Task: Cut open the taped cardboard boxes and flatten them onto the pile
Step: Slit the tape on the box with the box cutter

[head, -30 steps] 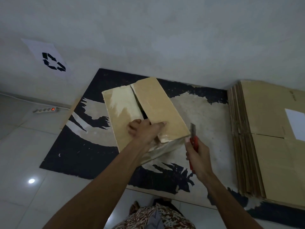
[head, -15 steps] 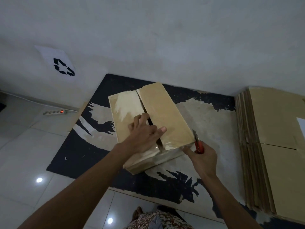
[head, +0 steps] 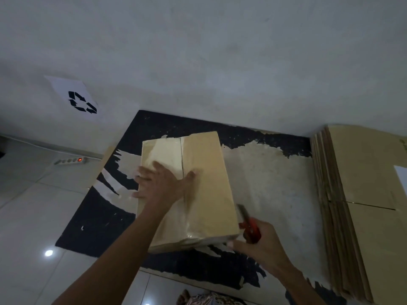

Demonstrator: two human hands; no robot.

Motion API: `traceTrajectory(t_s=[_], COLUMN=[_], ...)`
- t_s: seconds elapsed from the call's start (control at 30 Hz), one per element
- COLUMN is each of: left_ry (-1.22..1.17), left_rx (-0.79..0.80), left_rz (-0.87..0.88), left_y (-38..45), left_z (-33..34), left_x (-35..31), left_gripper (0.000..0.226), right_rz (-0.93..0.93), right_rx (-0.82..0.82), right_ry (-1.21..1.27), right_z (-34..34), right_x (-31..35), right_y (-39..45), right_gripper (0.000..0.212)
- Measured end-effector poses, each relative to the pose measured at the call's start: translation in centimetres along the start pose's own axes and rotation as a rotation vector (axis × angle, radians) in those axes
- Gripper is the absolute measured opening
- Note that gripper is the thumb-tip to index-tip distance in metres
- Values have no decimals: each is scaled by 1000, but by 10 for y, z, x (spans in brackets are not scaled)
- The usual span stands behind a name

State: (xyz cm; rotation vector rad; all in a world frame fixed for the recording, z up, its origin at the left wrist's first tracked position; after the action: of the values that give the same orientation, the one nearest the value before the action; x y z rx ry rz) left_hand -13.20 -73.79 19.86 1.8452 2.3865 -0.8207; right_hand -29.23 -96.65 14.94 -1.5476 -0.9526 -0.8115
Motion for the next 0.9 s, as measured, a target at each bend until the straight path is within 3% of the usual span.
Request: traceTrajectory(t_s=[0.1,0.17,0.3,0.4,0.47,0.53,0.6,0.67,0.8,0.9], left_ry=[127,183,264,362,430,456,481,439,214,71], left_rx=[51,89,204,294,361,374,307,191,-63,121], left_rz=[109,206,422,672,813,883,891,818,542,366], left_y=[21,37,57,54,50,47,48,46,25,-4], left_z=[-2,-8,-12,0,12,19,18,12,-2,-2], left_x=[-9,-16,-34,-55,-71,-83,-85,-76,-45,-23], left_gripper=[149,149,144,137,135,135,138,140,132,160], right_rz=[61,77,102,52,38,71,134,175,79,90], right_rx=[175,186,-139,-408,-552,-580,-528,-479,-615,-715], right_ry=[-108,-139,-67,-68,-190,-387,-471,-424,-404,-322], right_z=[4,-2,-40,-72,-92,-108,-116,-114,-107,-104], right_x=[-2,-2,19,43,51,54,55,54,48,38], right_y=[-10,-13,-3,19,41,63,74,75,71,74], right_gripper=[50,53,21,19,29,56,68,57,44,40])
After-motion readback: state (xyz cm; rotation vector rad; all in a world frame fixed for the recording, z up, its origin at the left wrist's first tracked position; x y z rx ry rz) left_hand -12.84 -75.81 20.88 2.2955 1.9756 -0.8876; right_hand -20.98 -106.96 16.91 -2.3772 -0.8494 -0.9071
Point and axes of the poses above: each hand's wrist, its own y-axis towards the middle knuckle, its own z-axis out of the palm, x = y × z, the point moved 4 cm from there along y, towards the middle knuckle, and after that the axes turned 6 degrees about z, right-handed, at the moved point
